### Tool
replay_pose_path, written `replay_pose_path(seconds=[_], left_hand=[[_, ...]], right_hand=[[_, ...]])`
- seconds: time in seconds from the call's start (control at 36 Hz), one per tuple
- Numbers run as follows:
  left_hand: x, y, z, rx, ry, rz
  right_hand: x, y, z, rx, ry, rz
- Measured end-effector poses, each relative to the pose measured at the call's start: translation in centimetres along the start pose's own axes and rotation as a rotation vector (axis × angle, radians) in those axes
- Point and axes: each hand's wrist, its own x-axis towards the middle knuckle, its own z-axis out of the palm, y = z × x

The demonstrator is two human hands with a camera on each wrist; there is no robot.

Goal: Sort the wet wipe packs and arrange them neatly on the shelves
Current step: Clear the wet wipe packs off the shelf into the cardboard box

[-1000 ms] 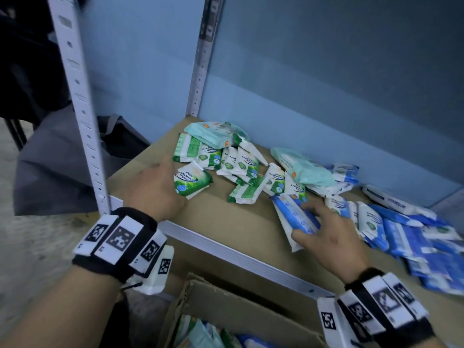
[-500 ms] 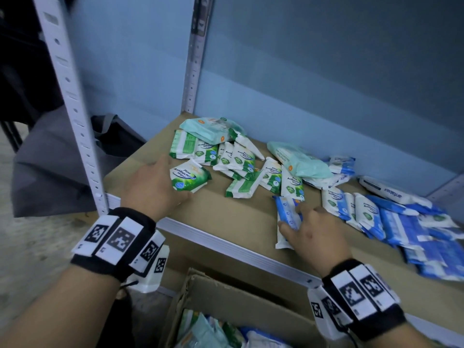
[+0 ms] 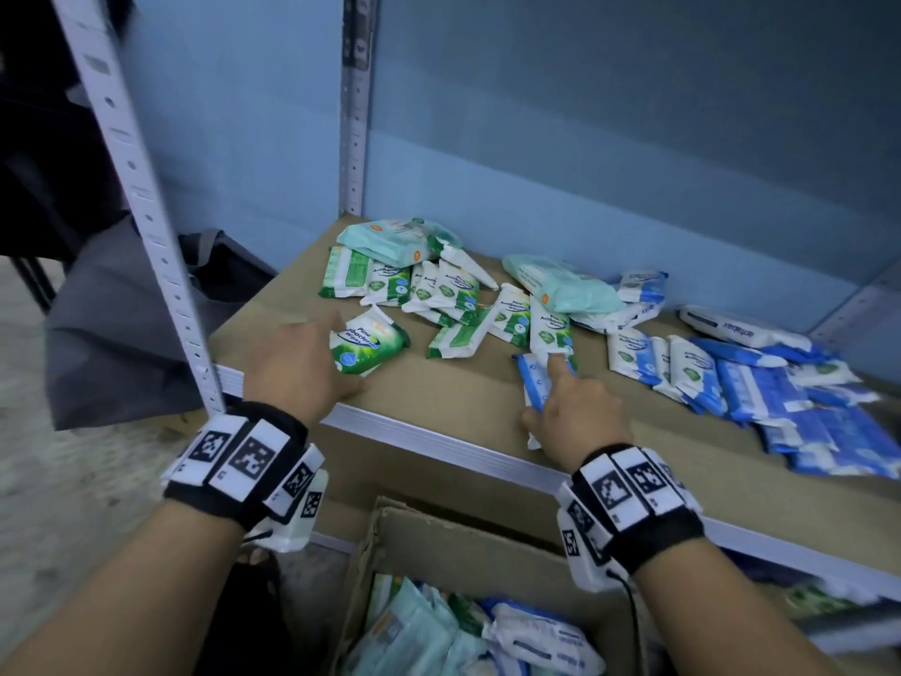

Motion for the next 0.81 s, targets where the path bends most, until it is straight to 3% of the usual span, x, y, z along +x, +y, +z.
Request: replay_pose_path(seconds=[0.14,0.28,0.47,0.67,0.81], left_hand=[[-2.5,0.0,0.5,-0.071,0.050,0.097],[-6.1,0.6,1.8,-0.002,0.116,0.257],[-12.1,1.9,5.2,-0.072,0.089,0.537],[-16.0,2.2,11.0,-0.059,-0.162,0.634],[-17.7,1.4,16.3,-0.010,-0.371,0.538]], right_hand=[[-2.2,1.7,0.0,0.043,0.016,-0.085],[-6.0,3.7,0.8,0.026,0.117,-0.166],[-11.9,8.0,4.2,0.276,0.293,-0.308],[-16.3,12.1,9.5,0.395,0.255,-0.282],[-18.1,14.3,14.7,0.384,-0.020,-0.153]])
